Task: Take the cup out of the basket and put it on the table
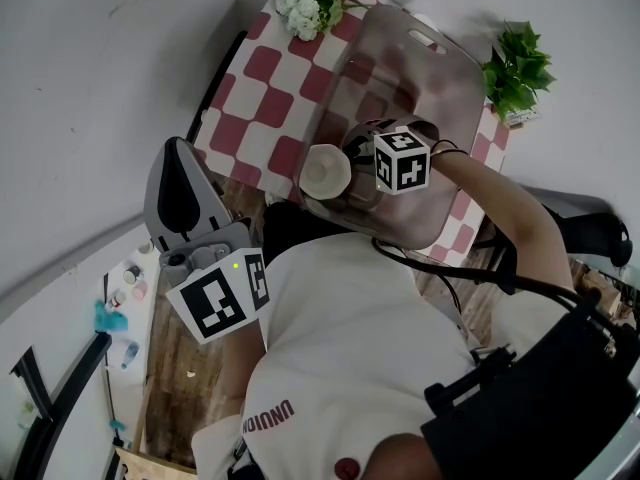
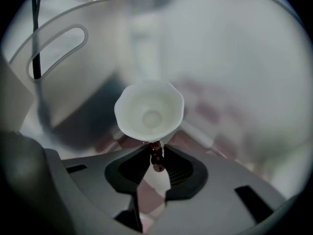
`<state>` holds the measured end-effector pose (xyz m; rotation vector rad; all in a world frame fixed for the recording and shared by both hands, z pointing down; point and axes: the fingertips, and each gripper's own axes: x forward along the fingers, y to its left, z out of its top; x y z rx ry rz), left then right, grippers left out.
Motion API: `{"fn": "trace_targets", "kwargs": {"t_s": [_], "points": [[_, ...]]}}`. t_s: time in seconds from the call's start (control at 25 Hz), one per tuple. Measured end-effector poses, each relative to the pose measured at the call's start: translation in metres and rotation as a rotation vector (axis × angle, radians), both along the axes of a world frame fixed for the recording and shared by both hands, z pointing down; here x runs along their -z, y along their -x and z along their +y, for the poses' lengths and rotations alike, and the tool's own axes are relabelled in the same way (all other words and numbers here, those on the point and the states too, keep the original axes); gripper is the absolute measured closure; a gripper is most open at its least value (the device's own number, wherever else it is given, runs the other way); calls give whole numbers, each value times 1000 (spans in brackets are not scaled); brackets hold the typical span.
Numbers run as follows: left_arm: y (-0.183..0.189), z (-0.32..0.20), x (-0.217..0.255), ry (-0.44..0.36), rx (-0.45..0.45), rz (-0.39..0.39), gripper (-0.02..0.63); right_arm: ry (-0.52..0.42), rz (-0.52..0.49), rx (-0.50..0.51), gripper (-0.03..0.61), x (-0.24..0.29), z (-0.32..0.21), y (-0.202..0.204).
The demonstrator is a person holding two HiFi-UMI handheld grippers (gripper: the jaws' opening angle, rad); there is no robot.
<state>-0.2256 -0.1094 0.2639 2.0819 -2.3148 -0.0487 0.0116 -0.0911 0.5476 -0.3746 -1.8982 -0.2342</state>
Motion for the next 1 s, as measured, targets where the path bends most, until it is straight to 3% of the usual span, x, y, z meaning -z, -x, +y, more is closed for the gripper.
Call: {"fn": "trace_targets", "kwargs": {"t_s": [0.4, 1.0], "points": [[-2, -1, 0, 3, -3, -1, 603, -24, 6, 70, 489, 1, 6, -2], [-4, 0, 0, 3, 6, -4, 603, 59, 4, 37, 492, 14, 9, -6]]}}
